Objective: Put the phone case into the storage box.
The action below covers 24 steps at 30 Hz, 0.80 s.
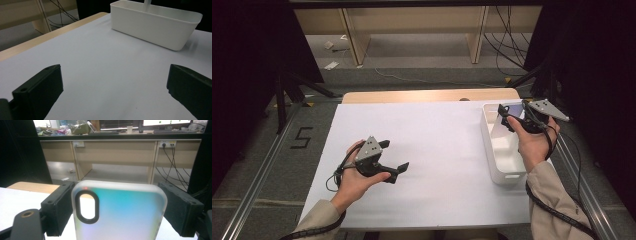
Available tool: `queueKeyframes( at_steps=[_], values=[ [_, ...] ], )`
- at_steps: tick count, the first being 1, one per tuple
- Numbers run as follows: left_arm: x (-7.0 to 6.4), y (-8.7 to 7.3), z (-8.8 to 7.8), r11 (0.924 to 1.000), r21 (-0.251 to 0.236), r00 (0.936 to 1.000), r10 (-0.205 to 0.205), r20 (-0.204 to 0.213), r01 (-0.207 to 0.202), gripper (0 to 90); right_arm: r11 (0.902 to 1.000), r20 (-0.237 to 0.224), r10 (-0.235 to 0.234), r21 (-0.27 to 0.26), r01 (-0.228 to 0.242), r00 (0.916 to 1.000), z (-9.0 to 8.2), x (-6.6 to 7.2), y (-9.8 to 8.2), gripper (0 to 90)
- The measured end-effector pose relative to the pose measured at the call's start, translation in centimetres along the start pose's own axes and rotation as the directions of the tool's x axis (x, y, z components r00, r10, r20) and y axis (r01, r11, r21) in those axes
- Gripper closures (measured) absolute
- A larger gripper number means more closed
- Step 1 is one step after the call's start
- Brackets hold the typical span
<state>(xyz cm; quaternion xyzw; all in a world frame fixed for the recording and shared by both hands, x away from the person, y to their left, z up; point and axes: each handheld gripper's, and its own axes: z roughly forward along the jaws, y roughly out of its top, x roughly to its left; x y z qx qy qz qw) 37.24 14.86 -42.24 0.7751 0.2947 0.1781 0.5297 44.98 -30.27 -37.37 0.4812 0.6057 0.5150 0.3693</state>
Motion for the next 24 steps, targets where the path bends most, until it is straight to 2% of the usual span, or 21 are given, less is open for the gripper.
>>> queueKeyframes(
  at_steps=[24],
  values=[
    [0.0, 0.0, 0.0, 1.0000, -0.003, 1.0000, -0.002, 0.003, 0.002, 0.0, 0.9999, 0.007, -0.003, 0.014, 0.003, 1.0000, 1.1, 0.0, 0.1, 18.2]
  ],
)
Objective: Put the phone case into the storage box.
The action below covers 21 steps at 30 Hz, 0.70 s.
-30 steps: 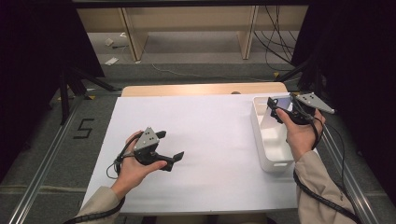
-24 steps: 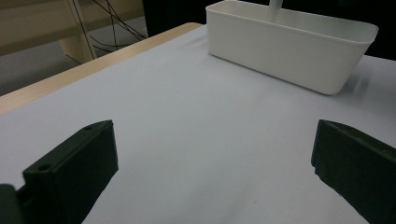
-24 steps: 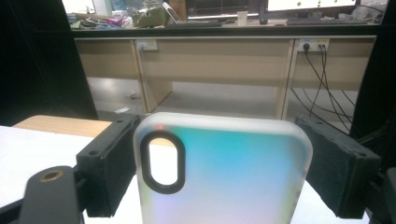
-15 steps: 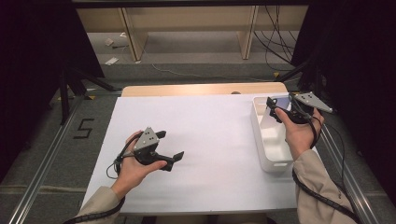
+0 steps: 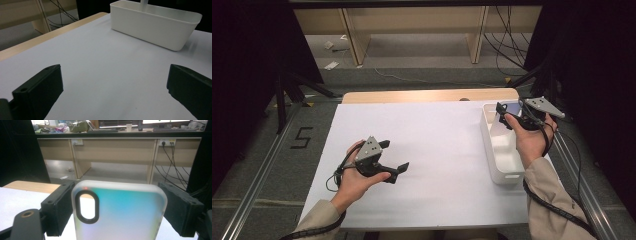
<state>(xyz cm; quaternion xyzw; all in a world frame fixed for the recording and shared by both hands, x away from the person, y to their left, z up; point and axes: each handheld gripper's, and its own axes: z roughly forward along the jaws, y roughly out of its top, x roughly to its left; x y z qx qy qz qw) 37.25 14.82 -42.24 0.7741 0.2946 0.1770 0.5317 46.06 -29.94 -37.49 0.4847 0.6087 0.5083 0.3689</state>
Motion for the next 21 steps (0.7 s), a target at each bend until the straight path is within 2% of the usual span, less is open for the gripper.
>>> queueKeyframes(
  at_steps=[21],
  values=[
    [0.04, 0.01, -0.03, 1.0000, 0.001, 1.0000, 0.001, 0.000, -0.001, 0.0, 0.9999, 0.015, -0.006, 0.013, 0.006, 0.9999, 0.79, -0.34, 0.14, 18.2]
  ],
)
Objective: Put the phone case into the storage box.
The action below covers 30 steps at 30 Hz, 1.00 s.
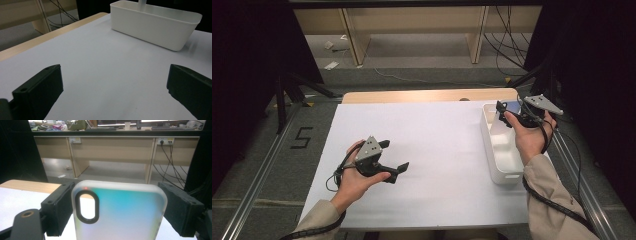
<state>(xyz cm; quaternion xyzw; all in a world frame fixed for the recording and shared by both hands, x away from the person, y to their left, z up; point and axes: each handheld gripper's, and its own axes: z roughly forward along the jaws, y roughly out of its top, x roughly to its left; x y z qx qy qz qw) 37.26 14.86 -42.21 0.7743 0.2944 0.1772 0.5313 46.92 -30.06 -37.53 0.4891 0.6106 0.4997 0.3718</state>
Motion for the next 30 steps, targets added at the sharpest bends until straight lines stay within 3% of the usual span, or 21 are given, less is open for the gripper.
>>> queueKeyframes(
  at_steps=[30],
  values=[
    [-0.1, 0.0, 0.0, 1.0000, -0.001, 1.0000, 0.003, 0.001, -0.003, 0.0, 0.9999, 0.007, 0.001, 0.016, -0.001, 1.0000, 1.3, -0.3, 0.4, 18.2]
  ],
)
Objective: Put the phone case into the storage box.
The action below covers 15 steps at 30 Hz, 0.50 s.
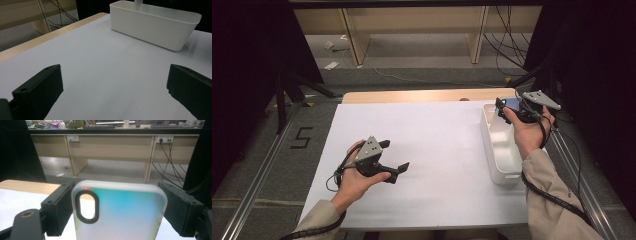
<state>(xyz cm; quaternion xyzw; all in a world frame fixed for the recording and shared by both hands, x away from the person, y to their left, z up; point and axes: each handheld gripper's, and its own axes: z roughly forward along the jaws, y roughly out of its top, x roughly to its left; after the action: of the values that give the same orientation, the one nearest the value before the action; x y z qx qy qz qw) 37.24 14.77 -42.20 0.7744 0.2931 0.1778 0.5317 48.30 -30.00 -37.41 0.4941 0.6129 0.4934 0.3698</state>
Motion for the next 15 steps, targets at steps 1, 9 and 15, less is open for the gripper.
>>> queueKeyframes(
  at_steps=[1, 9, 15],
  values=[
    [0.01, 0.00, 0.00, 1.0000, 0.000, 1.0000, 0.000, 0.000, 0.000, 0.0, 1.0000, -0.001, -0.001, 0.001, 0.001, 1.0000, 0.05, 0.00, 0.01, 18.2],
    [-0.01, 0.00, 0.01, 1.0000, 0.000, 1.0000, -0.001, 0.001, 0.001, 0.0, 1.0000, 0.001, -0.002, 0.007, 0.002, 1.0000, 0.49, 0.03, 0.11, 18.2],
    [-0.01, -0.01, 0.02, 1.0000, 0.000, 1.0000, -0.001, 0.001, 0.001, 0.0, 0.9999, 0.006, 0.003, 0.015, -0.003, 1.0000, 0.71, -0.07, 0.07, 18.2]
  ],
)
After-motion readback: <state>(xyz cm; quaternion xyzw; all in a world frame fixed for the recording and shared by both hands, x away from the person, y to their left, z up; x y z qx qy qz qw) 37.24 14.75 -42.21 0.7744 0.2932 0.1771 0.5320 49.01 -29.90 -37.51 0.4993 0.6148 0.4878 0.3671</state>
